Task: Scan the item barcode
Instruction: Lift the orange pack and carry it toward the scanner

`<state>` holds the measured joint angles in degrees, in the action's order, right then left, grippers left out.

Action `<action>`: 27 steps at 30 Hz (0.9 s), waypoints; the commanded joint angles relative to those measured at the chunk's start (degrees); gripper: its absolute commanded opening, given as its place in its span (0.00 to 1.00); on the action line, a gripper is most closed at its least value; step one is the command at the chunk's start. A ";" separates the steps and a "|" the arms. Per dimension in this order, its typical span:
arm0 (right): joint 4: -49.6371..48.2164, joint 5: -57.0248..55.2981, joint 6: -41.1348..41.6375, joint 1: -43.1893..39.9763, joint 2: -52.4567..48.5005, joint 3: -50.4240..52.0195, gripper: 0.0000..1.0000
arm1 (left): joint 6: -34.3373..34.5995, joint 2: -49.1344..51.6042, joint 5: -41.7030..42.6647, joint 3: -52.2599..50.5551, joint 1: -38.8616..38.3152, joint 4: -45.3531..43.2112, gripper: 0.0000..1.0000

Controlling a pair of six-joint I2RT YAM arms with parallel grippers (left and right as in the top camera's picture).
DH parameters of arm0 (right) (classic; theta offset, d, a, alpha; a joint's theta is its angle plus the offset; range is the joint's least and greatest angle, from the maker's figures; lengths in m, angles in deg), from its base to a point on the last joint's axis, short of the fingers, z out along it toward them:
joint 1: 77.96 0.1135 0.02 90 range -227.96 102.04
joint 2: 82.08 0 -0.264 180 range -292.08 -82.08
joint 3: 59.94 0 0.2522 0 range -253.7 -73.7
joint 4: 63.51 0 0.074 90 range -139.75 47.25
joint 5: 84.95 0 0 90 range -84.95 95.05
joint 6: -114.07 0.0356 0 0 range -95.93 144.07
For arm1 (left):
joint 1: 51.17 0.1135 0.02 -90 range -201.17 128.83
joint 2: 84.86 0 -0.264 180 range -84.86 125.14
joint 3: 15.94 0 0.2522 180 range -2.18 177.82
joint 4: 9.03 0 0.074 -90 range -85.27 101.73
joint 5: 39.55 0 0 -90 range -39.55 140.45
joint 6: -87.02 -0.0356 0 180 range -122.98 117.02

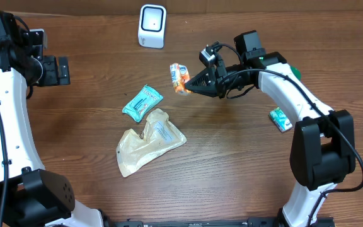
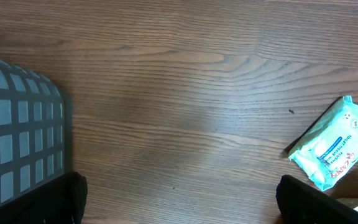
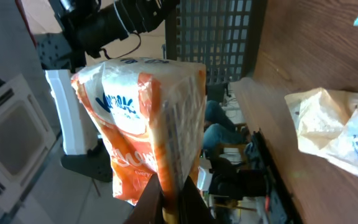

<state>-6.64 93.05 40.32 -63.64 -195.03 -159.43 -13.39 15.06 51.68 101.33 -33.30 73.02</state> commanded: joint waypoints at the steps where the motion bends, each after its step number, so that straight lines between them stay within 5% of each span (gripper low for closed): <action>1: -0.20 1.92 2.51 -0.22 4.20 -1.27 0.04 | 1.05 0.11 0.02 0.00 -0.28 0.02 1.00; 22: -1.11 1.09 4.96 -0.15 5.57 -1.27 0.04 | 1.05 0.11 0.02 0.00 -0.26 0.04 1.00; 27: 0.35 -18.43 5.01 -0.02 5.57 -1.25 0.04 | 1.05 0.11 0.02 0.00 -0.26 0.04 1.00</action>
<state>-7.42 87.41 45.28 -63.66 -191.31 -159.50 -13.39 15.06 51.68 101.33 -33.30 73.02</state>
